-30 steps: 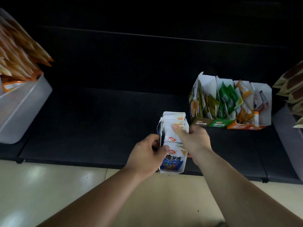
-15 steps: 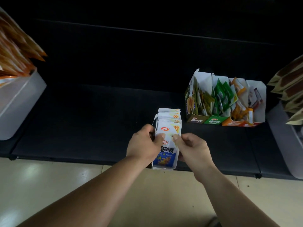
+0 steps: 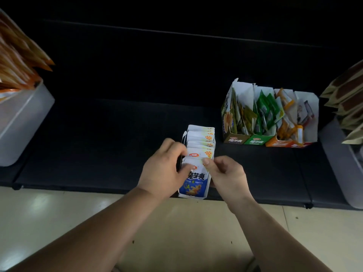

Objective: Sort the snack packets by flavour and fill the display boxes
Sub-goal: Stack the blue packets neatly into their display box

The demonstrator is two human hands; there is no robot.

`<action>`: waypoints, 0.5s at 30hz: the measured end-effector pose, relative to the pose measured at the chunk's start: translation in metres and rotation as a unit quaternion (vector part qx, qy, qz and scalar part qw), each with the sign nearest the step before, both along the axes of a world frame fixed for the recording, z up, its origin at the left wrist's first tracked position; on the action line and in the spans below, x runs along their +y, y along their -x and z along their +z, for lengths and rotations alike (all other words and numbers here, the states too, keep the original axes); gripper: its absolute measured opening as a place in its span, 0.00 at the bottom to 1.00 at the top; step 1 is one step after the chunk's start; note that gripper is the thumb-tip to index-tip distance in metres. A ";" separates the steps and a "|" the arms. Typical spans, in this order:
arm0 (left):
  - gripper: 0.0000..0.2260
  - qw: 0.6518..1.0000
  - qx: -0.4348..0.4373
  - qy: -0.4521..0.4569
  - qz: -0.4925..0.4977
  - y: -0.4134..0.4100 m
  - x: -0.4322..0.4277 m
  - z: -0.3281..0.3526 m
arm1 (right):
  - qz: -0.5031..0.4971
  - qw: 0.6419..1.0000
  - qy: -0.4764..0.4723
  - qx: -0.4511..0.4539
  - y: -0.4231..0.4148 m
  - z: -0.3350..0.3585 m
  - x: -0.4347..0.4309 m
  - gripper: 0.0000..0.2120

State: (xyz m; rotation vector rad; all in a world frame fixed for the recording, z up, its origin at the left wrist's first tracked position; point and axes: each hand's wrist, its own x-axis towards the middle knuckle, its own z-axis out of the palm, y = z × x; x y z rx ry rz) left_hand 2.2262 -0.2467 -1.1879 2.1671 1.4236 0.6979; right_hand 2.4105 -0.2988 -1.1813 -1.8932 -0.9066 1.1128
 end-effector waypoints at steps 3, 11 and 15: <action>0.18 0.999 0.034 0.003 -0.039 0.002 0.001 -0.002 | 0.014 0.999 -0.005 0.037 0.000 0.002 -0.007 0.05; 0.05 0.997 -0.042 0.040 -0.059 0.002 0.005 -0.003 | 0.022 0.997 -0.019 0.069 0.000 0.013 -0.009 0.07; 0.05 0.982 -0.116 0.141 -0.045 -0.002 0.013 0.012 | -0.003 0.994 -0.044 0.098 -0.001 0.017 -0.004 0.12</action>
